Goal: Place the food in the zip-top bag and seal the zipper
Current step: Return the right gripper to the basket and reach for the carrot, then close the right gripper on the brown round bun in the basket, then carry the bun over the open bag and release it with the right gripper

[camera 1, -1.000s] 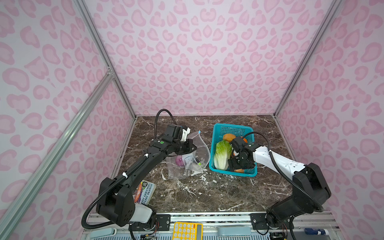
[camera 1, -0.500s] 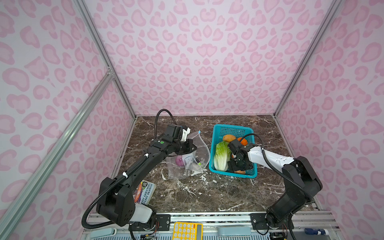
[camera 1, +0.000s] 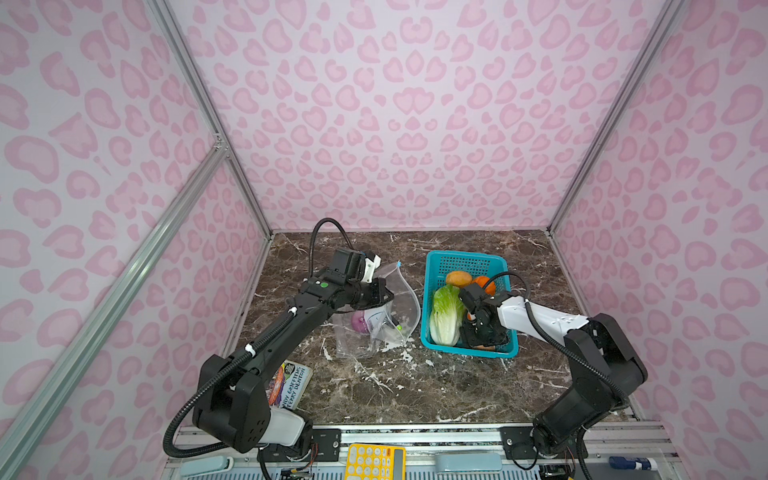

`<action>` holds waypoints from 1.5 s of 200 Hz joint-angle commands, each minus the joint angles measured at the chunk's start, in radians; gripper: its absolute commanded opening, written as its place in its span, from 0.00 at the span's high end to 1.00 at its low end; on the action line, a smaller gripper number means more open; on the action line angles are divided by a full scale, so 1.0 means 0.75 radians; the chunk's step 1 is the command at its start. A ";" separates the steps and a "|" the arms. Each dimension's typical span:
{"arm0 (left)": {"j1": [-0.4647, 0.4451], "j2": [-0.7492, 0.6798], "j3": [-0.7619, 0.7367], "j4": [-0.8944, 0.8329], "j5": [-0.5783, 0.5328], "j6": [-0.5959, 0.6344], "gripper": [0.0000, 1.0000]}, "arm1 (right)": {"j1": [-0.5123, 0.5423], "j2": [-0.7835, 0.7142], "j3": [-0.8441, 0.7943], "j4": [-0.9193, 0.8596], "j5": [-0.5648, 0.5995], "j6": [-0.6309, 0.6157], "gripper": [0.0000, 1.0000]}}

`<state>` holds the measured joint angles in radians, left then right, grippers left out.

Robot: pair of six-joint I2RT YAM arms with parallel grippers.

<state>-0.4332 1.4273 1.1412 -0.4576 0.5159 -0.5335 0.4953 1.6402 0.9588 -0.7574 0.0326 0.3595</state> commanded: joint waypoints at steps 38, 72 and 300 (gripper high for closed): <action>0.002 -0.004 0.007 0.019 0.010 0.010 0.97 | -0.006 0.002 0.002 0.007 -0.010 0.022 0.42; 0.003 -0.006 0.006 0.019 0.010 0.010 0.97 | -0.024 -0.025 0.013 0.009 -0.023 0.027 0.52; 0.004 0.001 0.007 0.021 0.018 0.006 0.97 | 0.227 -0.319 0.155 0.860 -0.769 0.166 0.66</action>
<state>-0.4313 1.4273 1.1412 -0.4576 0.5167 -0.5335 0.6266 1.3533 1.0458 -0.2276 -0.4885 0.4789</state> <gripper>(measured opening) 0.049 0.547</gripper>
